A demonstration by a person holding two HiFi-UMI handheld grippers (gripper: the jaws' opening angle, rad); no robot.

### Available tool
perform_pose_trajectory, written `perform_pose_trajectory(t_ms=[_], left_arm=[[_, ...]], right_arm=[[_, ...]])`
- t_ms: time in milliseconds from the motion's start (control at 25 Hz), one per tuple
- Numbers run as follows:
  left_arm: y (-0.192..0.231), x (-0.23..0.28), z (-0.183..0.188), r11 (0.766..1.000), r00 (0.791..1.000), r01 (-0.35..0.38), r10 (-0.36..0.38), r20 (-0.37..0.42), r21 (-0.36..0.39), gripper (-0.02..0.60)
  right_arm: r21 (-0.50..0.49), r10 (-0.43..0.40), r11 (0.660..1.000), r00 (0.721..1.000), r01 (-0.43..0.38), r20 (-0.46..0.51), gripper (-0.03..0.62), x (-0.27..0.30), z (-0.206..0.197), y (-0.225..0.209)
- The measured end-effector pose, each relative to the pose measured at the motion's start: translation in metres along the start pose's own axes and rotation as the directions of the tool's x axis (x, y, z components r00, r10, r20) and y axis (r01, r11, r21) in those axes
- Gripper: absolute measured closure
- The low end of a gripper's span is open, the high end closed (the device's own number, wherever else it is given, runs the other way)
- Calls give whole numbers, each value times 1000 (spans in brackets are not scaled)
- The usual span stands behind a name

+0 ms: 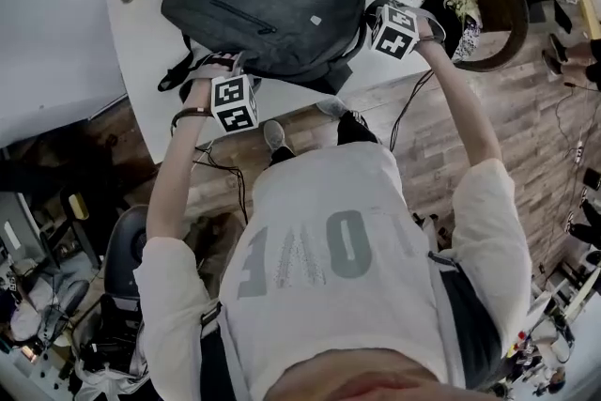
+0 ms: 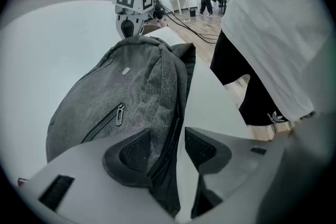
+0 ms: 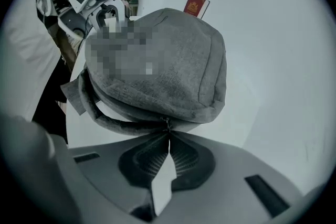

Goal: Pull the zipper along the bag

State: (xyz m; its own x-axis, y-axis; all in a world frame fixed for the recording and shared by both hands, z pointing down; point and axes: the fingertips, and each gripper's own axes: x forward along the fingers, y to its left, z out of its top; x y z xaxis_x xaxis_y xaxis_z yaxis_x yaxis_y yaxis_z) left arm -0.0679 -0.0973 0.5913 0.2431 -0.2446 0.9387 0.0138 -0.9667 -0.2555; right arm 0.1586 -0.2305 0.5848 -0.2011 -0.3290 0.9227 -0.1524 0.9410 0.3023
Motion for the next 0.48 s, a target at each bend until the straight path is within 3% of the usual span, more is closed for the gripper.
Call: perform_pose_trajectory(t_ms=[240,480], left_arm=[[-4,5,36,990,1000,-9,10,6,-140,356],[-10,11,55,967,999,-49,51,3,-250,356]], right_arm=[[-166,-13,986,999,18,31,563,22,15,-56],[-319,-45,945,995,73,94,563,43,68,-96]])
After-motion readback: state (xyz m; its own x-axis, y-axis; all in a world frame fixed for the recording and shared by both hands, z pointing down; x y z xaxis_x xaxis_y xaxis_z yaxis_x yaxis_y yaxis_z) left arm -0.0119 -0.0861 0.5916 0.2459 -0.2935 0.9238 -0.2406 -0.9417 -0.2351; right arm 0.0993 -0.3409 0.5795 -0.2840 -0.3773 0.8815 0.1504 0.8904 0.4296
